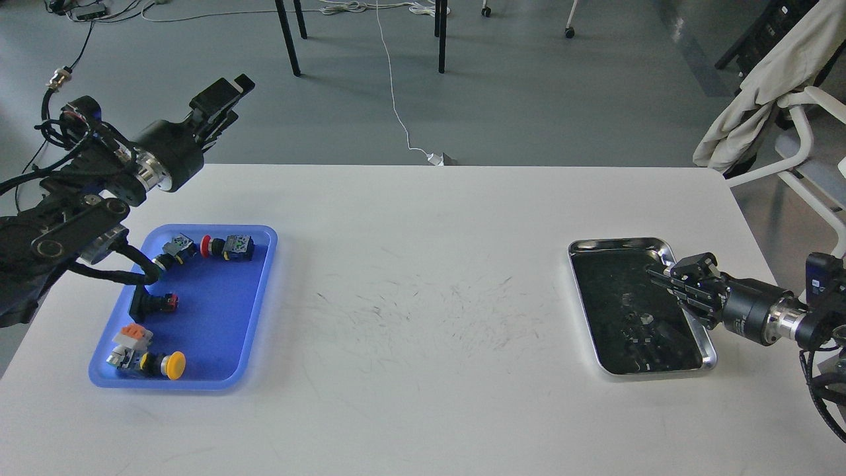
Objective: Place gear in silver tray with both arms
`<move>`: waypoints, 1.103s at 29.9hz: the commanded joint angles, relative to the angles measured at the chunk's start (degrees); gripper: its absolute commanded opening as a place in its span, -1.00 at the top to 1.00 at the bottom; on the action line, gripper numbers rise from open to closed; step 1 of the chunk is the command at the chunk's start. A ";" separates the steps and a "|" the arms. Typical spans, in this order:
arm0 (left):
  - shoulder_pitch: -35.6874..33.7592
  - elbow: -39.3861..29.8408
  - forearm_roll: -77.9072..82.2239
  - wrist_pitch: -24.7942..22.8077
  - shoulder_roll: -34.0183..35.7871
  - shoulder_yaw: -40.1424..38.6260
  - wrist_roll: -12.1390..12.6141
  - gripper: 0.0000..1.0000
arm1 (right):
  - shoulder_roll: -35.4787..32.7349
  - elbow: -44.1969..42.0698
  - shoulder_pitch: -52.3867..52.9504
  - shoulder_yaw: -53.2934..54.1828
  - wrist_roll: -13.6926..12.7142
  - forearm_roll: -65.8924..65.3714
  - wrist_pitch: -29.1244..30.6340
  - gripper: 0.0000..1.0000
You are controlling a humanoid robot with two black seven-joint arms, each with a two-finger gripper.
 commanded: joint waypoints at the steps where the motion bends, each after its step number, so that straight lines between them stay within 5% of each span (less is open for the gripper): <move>1: 0.19 0.00 0.00 0.00 0.06 0.00 0.00 -0.74 | 0.65 -2.02 -0.10 0.03 0.00 0.00 0.00 0.92; 17: 0.28 0.00 0.00 0.08 0.41 0.00 0.00 -0.74 | 4.96 -6.43 -0.01 -0.24 0.00 -0.09 0.09 0.81; 33: 0.19 -0.09 0.00 0.17 0.23 -0.18 0.00 -0.74 | 4.43 -6.52 0.43 -0.85 0.00 0.00 0.71 0.21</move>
